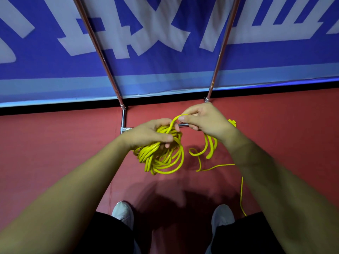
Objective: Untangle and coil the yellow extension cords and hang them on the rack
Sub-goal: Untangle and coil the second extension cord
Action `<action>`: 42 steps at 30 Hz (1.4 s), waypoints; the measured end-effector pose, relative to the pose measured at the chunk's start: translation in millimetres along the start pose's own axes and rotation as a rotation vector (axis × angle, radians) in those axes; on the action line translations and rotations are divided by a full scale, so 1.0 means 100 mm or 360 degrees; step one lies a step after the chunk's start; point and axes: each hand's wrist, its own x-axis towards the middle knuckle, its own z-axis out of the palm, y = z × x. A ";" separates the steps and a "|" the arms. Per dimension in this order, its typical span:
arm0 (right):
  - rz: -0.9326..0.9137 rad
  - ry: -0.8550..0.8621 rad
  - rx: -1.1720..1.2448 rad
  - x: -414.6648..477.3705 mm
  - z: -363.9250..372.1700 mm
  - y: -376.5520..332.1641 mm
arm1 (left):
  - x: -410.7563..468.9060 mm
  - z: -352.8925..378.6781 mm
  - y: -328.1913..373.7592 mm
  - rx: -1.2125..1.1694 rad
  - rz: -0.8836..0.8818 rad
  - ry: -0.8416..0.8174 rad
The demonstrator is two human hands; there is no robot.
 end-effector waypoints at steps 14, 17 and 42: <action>-0.0152 -0.0077 -0.0033 0.07 -0.11 0.15 | -0.02 -0.16 0.13 -0.0764 0.0330 0.0179; -0.0167 -0.0063 -0.0216 0.05 -0.18 0.19 | -0.05 -0.23 0.15 -0.1064 0.0420 0.0198; 0.0502 0.0021 0.0318 -0.02 -0.24 0.67 | -0.13 -0.65 0.14 -0.1524 0.0516 0.1285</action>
